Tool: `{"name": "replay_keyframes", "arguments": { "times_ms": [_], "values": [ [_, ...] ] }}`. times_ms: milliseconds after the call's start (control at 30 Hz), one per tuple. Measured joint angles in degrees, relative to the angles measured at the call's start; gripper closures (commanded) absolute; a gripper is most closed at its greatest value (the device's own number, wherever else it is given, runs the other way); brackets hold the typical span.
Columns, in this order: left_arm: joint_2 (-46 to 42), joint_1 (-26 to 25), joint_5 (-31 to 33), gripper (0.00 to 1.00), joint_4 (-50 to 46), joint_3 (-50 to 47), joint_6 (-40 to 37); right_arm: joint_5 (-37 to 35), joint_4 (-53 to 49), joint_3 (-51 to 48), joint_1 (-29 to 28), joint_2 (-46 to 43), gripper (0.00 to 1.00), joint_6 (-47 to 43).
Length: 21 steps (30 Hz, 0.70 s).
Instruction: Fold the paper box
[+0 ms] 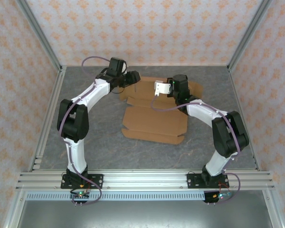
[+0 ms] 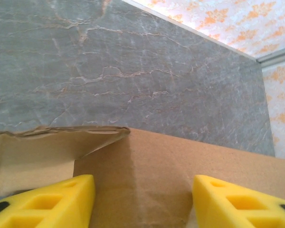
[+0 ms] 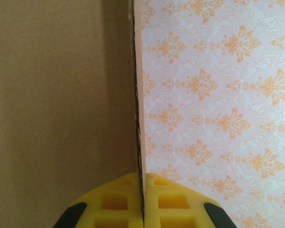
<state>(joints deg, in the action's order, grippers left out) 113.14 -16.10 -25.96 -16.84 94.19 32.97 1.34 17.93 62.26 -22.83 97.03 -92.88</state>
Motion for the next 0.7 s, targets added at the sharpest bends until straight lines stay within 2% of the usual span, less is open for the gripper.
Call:
{"name": "replay_keyframes", "arguments": {
  "times_ms": [233, 467, 567, 700],
  "values": [
    [-11.2, 2.9, 0.9, 0.28, 2.6, -11.7, -1.4, -0.1, 0.1, 0.0, 0.2, 0.0, 1.00, -0.1],
    [-25.2, 3.1, 0.4, 0.24, 10.5, -30.3, -5.7, -0.1, 0.0, 0.3, 0.2, 0.0, 1.00, 0.3],
    [-25.0, 2.5, 0.0, 0.27, 14.0, -35.3, -7.5, 0.0, 0.1, 0.5, 0.2, 0.0, 1.00, 0.3],
    [-18.7, 0.4, 1.6, 0.27, 16.2, -36.3, -10.6, 0.0, 0.1, 0.5, 0.2, 0.0, 1.00, 0.3]
  ]
}}
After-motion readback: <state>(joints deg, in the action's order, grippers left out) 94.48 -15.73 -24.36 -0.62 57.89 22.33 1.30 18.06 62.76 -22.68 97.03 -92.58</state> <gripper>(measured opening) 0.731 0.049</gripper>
